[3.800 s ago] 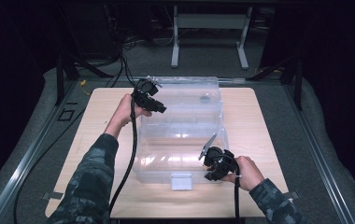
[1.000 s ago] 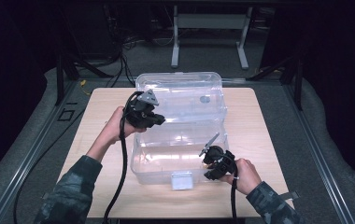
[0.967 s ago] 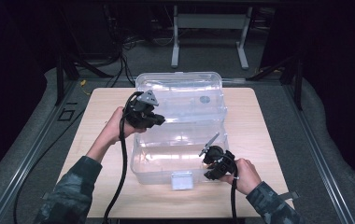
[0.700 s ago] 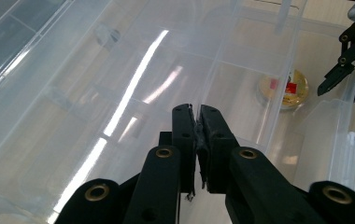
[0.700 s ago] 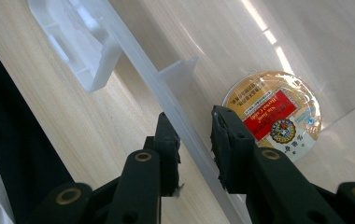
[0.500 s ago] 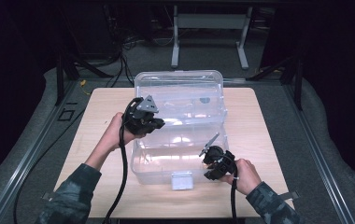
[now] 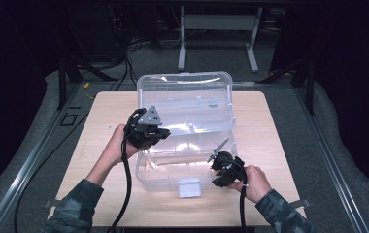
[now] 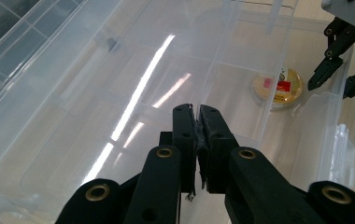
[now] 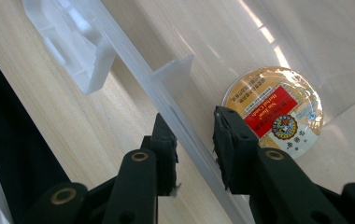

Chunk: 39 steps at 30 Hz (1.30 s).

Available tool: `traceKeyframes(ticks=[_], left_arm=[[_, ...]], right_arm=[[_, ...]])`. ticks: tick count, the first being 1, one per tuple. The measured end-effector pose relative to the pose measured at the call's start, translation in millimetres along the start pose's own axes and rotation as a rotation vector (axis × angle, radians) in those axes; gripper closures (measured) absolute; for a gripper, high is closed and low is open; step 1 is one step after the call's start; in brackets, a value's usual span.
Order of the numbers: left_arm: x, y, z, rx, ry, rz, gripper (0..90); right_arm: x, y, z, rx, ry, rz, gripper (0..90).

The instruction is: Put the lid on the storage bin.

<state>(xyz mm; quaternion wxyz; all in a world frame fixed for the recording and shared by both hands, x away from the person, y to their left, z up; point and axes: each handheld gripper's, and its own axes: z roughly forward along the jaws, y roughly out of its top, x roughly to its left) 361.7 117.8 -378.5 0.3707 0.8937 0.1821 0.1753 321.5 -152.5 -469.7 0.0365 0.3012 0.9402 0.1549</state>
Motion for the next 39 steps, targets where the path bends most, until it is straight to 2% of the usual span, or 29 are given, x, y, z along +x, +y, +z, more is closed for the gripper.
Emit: traceKeyframes(ticks=[6, 13, 16, 26, 37, 39], left_arm=[[-3.5, -2.0, -0.7, -0.004, -0.003, 0.002, 86.7], [-7.2, -4.9, -1.6, -0.011, -0.012, 0.001, 86.9], [-8.8, -5.9, -2.2, -0.009, -0.017, 0.005, 87.0], [-15.1, -10.1, -3.6, -0.014, -0.01, 0.015, 87.0], [-26.1, -13.7, -5.1, -0.008, 0.026, 0.049, 86.9], [-26.8, -14.8, -5.0, -0.011, 0.019, 0.045, 86.9]], right_arm=[[0.8, 1.0, -1.0, 0.021, -0.003, -0.008, 70.2], [2.3, 1.1, 0.2, 0.011, -0.016, -0.001, 69.7], [2.1, 1.1, 0.3, 0.013, -0.007, -0.003, 69.7], [2.8, 1.3, 0.5, 0.012, -0.018, -0.013, 69.6], [2.8, 1.3, 0.5, 0.014, -0.017, -0.015, 69.3], [2.8, 1.2, 0.6, 0.012, -0.017, -0.017, 69.3]])
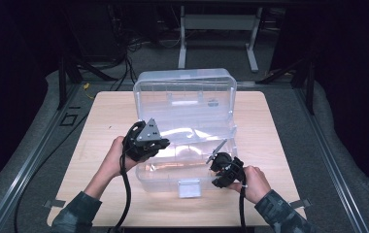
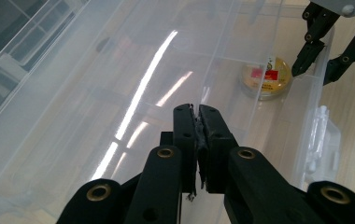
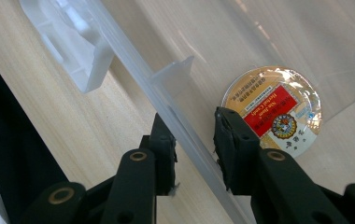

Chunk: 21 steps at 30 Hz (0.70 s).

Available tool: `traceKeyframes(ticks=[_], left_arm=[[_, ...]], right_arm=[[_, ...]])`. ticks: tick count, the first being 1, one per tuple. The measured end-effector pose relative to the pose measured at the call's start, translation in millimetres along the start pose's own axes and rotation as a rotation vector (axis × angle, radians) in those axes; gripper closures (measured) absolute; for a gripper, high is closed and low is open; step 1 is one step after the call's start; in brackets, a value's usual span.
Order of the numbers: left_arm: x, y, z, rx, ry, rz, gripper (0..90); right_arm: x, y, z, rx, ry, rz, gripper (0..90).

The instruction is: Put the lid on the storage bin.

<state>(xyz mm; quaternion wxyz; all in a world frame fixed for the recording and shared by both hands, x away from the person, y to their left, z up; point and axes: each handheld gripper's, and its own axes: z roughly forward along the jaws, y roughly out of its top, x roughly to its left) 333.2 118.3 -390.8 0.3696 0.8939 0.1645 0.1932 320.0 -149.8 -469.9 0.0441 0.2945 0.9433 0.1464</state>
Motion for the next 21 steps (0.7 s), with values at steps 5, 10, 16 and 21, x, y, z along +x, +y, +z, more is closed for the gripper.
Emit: traceKeyframes(ticks=[5, 10, 16, 21], left_arm=[[-5.1, -0.1, 0.4, 0.0, 0.024, 0.012, 86.7], [-7.1, -2.4, 0.3, -0.008, 0.028, 0.014, 86.7], [-7.5, -4.8, -0.2, -0.015, 0.015, 0.006, 86.8], [-9.0, -6.5, -0.2, -0.024, 0.016, 0.01, 86.7]], right_arm=[[0.2, 0.1, -0.2, 0.003, 0.002, -0.005, 69.2], [0.8, 0.8, -1.4, 0.024, -0.001, -0.009, 69.1], [1.3, 0.5, -0.1, 0.009, -0.01, -0.009, 68.7], [2.6, 0.3, -7.0, -0.003, -0.002, -0.006, 66.1]])
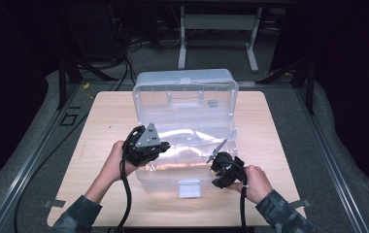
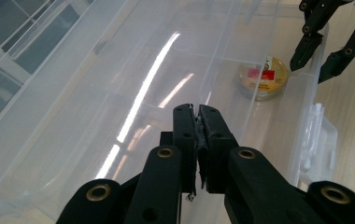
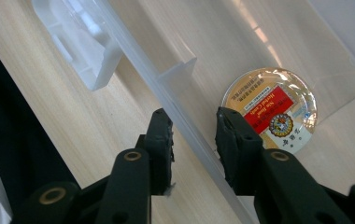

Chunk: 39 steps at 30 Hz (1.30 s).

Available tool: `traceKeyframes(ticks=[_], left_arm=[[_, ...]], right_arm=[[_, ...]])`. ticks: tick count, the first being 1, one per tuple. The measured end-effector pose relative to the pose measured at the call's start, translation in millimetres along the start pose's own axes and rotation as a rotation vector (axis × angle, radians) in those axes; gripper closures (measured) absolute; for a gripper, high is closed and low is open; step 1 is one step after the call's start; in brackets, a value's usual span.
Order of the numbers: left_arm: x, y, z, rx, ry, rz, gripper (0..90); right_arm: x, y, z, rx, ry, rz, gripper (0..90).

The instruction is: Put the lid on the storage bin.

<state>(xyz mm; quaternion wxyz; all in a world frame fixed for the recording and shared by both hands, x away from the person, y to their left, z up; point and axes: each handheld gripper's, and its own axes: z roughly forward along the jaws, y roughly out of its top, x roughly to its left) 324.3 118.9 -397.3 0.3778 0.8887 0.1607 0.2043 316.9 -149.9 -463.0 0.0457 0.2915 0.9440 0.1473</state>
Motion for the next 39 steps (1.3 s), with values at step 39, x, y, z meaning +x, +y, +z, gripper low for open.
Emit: traceKeyframes(ticks=[39], left_arm=[[-16.5, -7.0, -4.7, -0.009, -0.011, 0.021, 85.3]], right_arm=[[-101.1, 3.3, -86.5, -0.478, -0.04, 0.354, 72.1]])
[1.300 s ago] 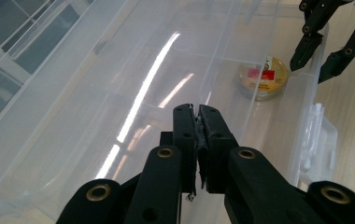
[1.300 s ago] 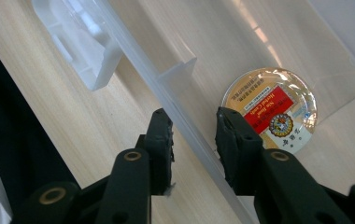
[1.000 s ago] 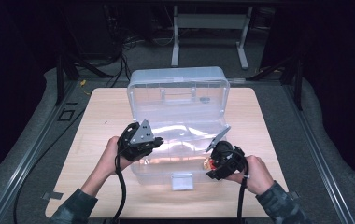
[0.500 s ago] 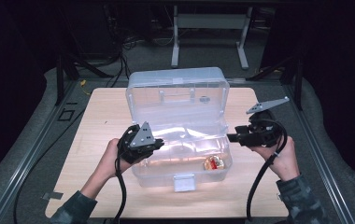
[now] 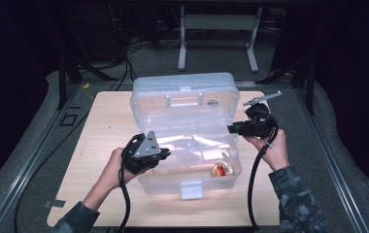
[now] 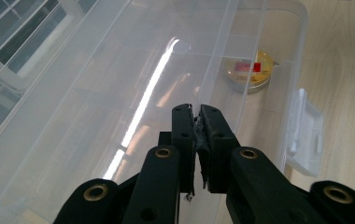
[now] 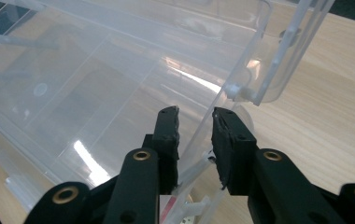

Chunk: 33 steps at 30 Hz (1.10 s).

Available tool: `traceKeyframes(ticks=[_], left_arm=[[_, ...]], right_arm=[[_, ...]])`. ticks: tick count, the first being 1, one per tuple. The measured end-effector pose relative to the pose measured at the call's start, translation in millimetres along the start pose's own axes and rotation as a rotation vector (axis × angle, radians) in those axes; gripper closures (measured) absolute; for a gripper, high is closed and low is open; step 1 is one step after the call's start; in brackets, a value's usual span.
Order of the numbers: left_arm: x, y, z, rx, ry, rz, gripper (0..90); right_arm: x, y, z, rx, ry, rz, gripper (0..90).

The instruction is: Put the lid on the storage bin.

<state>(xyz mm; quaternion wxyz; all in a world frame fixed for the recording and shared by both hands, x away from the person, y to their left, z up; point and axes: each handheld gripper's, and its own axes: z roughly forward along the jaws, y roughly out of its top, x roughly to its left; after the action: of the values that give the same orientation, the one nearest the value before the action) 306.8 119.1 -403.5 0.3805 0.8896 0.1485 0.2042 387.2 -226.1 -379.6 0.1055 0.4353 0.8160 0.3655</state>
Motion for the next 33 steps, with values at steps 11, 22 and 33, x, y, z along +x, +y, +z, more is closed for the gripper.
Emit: traceKeyframes(ticks=[11, 22, 33], left_arm=[[1.3, -6.5, -2.8, -0.055, -0.001, -0.096, 77.3], [3.4, -8.9, -11.0, -0.031, -0.034, -0.185, 58.5], [9.2, -22.5, -63.9, 0.095, -0.007, -0.281, 28.3]], right_arm=[[6.2, -11.5, -2.0, -0.016, -0.014, -0.006, 73.0], [8.6, -17.6, -1.9, -0.031, -0.025, -0.009, 73.1], [12.0, -20.4, -1.7, -0.024, -0.044, -0.025, 72.9]])
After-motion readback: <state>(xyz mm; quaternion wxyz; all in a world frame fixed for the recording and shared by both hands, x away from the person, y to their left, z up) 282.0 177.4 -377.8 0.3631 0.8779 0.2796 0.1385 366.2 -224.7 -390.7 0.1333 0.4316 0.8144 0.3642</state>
